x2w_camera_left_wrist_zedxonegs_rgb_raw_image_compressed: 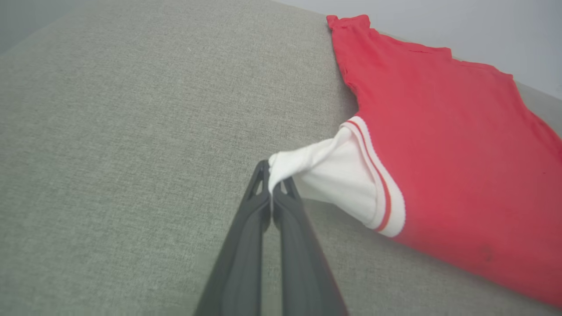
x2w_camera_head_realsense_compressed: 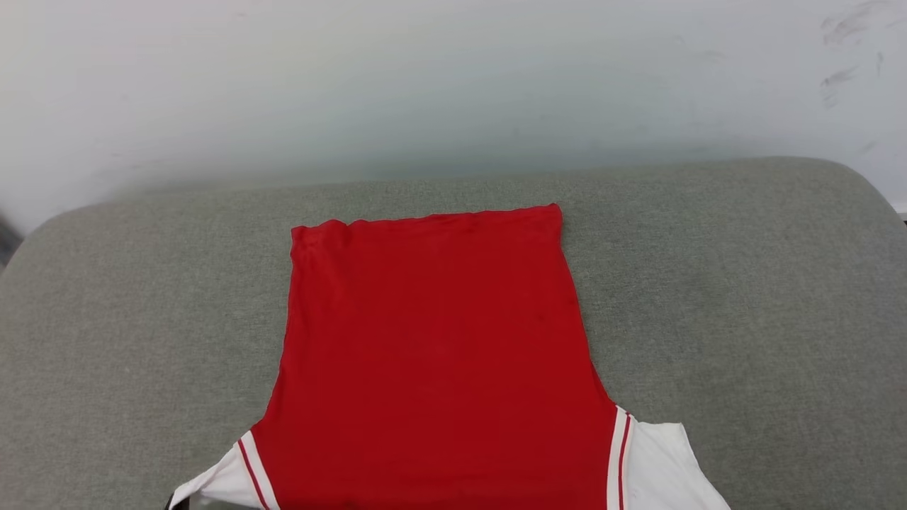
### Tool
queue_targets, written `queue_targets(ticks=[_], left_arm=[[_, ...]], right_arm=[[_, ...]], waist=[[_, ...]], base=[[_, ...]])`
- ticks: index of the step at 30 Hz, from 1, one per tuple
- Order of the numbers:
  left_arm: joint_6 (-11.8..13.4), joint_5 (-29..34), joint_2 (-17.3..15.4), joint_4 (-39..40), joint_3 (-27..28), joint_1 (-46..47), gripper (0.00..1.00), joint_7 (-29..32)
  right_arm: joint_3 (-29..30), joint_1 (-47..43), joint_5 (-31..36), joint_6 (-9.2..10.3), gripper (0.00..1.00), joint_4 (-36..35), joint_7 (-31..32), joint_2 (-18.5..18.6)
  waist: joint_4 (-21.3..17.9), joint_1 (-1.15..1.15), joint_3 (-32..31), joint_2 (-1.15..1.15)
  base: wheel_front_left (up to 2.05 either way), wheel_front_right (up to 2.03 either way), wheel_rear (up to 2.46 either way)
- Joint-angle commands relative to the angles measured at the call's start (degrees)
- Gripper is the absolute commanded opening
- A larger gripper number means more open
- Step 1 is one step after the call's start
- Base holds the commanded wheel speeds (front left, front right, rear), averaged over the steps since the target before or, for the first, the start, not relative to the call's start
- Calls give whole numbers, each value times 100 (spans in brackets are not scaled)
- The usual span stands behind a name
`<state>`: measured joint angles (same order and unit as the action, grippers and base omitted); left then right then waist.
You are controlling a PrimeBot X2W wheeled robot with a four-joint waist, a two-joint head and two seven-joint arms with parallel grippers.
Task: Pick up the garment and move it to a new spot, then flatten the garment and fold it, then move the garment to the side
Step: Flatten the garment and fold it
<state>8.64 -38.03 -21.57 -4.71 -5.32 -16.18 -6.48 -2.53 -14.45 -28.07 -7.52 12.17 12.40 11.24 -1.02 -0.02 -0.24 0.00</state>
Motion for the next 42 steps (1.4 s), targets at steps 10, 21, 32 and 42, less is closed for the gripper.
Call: queue_targets(ticks=[10, 21, 32, 42], left_arm=[[46, 313, 68, 819, -314, 548, 0, -80], [-125, 644, 361, 1167, -760, 1556, 0, -384], [-400, 841, 816, 1264, -1191, 2412, 0, -698], [-631, 913, 1088, 947, -1237, 2783, 0, -844]], right_arm=[[382, 1116, 413, 4, 100, -789, -302, -196], [666, 4147, 95, 4, 100, 589, 281, 310], [428, 7015, 343, 4, 100, 2061, 3132, 871], [442, 7396, 917, 5, 100, 3197, 4017, 590]], waist=[[293, 2, 653, 0], [1048, 2, 1901, 0], [1846, 2, 2974, 0], [2155, 2, 3371, 0]], base=[[0, 0, 0], [0, 0, 0], [0, 0, 0], [0, 0, 0]])
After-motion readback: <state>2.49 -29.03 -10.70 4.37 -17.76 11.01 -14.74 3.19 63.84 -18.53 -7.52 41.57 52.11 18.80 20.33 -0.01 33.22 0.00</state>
